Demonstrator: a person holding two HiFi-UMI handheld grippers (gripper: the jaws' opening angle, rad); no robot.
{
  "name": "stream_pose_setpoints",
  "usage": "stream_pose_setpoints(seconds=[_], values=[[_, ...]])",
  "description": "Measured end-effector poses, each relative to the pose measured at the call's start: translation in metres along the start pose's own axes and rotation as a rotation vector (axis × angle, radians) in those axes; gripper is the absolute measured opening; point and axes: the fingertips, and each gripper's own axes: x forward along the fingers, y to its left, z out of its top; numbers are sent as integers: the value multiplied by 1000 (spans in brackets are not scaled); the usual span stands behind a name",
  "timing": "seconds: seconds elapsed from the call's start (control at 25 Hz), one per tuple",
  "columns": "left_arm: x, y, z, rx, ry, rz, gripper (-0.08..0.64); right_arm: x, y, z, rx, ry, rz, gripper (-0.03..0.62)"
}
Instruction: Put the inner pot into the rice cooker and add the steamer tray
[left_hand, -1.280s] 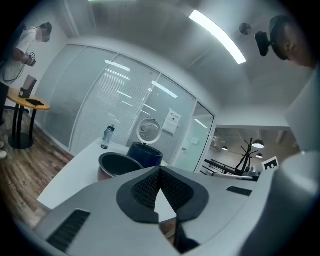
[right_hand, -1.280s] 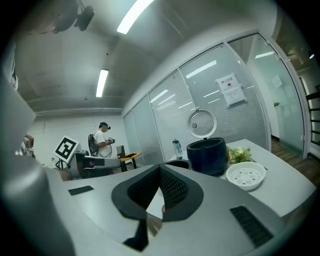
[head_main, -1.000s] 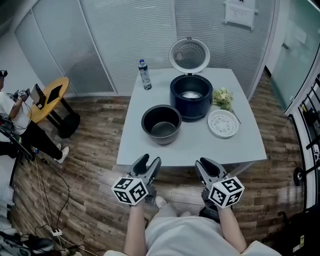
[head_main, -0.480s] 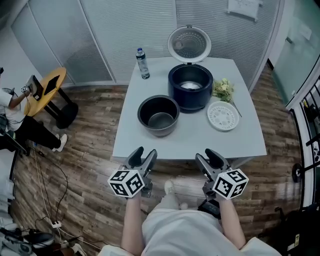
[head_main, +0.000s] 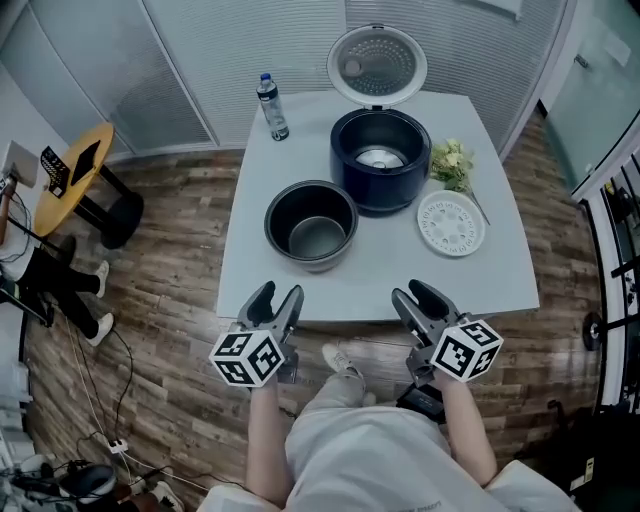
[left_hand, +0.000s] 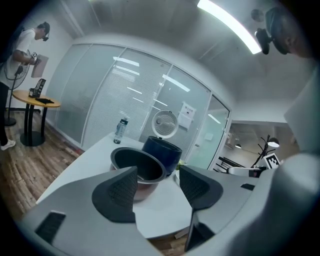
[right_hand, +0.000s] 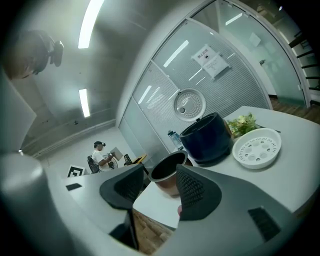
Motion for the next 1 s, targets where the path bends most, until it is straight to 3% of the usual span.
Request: stream_pose_setpoints(seconds=[0.24, 0.56, 1.0], values=[[48, 52, 10, -61, 25, 28, 253, 72, -15, 11, -1, 71, 9, 217], [102, 121, 28, -84, 49, 57, 252, 164, -42, 5, 51, 157, -9, 217], [144, 171, 21, -145, 116, 46, 252, 226, -76, -2, 35, 240, -103, 206]])
